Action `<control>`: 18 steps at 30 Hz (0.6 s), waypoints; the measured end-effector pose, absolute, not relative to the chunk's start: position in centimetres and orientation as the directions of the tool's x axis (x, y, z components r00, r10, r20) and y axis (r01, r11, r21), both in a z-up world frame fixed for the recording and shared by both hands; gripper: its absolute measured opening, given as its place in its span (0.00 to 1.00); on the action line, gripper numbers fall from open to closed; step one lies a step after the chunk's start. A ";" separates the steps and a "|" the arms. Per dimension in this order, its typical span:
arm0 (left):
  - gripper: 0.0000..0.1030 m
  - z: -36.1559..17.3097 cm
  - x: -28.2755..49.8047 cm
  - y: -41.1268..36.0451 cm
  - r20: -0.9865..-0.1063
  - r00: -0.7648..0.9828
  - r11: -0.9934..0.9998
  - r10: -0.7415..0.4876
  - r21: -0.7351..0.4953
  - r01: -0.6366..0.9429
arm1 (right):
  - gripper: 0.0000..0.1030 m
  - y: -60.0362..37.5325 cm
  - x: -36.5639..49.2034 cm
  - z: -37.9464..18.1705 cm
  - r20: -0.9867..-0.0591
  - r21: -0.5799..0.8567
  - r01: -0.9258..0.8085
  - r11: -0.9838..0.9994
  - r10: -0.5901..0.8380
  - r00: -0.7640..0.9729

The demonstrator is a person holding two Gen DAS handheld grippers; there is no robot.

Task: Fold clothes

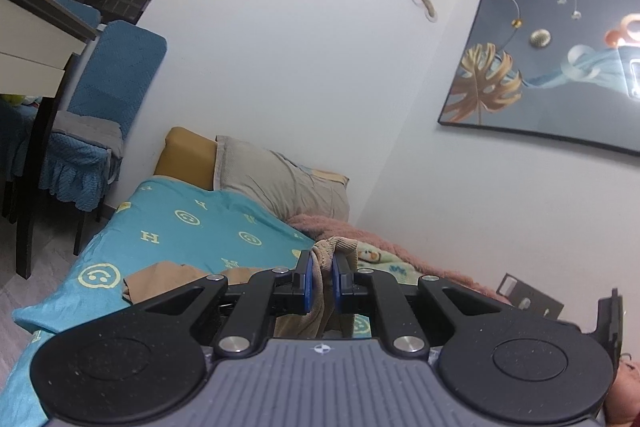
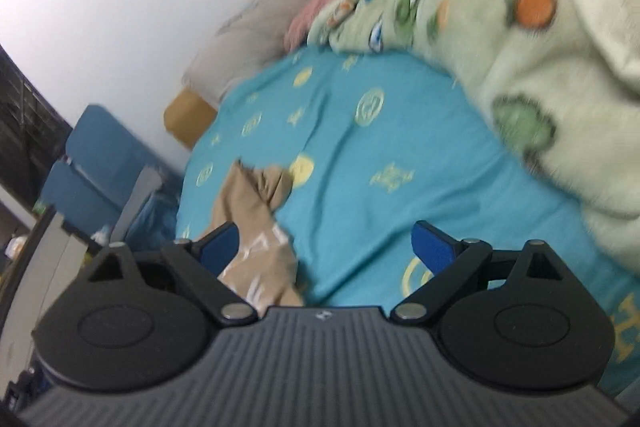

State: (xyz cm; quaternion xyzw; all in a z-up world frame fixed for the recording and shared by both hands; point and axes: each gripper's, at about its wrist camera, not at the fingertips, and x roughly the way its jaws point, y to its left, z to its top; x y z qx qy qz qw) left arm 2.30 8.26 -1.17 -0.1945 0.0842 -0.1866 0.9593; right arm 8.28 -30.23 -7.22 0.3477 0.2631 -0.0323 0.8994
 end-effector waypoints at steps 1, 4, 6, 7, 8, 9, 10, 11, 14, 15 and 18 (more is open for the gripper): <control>0.10 -1.2 2.3 8.1 -0.090 0.916 0.857 -0.391 -0.400 0.327 | 0.93 -29.0 8.6 -7.4 -0.490 0.604 0.185 0.775 0.178 0.853; 0.10 -1.2 2.2 7.9 -0.087 0.916 0.860 -0.392 -0.388 0.331 | 0.91 -24.8 9.6 -7.9 -0.480 0.583 -0.003 0.812 0.347 0.806; 0.10 -1.2 2.2 7.9 -0.088 0.916 0.861 -0.390 -0.387 0.330 | 0.91 -20.9 9.4 -8.0 -0.464 0.521 -0.145 0.841 0.422 0.779; 0.10 -1.3 2.2 7.9 -0.088 0.916 0.861 -0.390 -0.388 0.329 | 0.91 -19.0 9.3 -8.1 -0.461 0.482 -0.199 0.854 0.440 0.771; 0.10 -1.3 2.2 7.8 -0.089 0.916 0.861 -0.391 -0.388 0.330 | 0.91 -17.2 9.2 -8.3 -0.459 0.441 -0.249 0.862 0.455 0.763; 0.10 -1.3 2.2 7.8 -0.091 0.915 0.862 -0.392 -0.385 0.331 | 0.91 -15.6 9.3 -8.6 -0.456 0.403 -0.284 0.870 0.460 0.761; 0.10 -1.4 2.2 7.7 -0.094 0.915 0.864 -0.392 -0.380 0.331 | 0.91 -14.5 9.5 -9.0 -0.458 0.366 -0.295 0.883 0.447 0.768; 0.10 -1.4 2.1 7.6 -0.096 0.916 0.867 -0.390 -0.375 0.330 | 0.91 -13.3 9.7 -9.4 -0.460 0.329 -0.300 0.895 0.430 0.777; 0.10 -1.6 2.0 7.4 -0.108 0.920 0.876 -0.376 -0.363 0.316 | 0.91 -13.6 10.7 -10.1 -0.460 0.286 -0.167 0.944 0.287 0.840; 0.10 -1.7 2.1 7.3 -0.116 0.922 0.880 -0.370 -0.361 0.308 | 0.91 -15.1 10.9 -10.1 -0.448 0.338 -0.107 0.935 0.260 0.856; 0.10 -1.9 2.5 6.6 -0.151 0.910 0.884 -0.385 -0.344 0.317 | 0.91 -19.9 10.5 -10.0 -0.388 0.533 0.031 0.846 0.211 0.897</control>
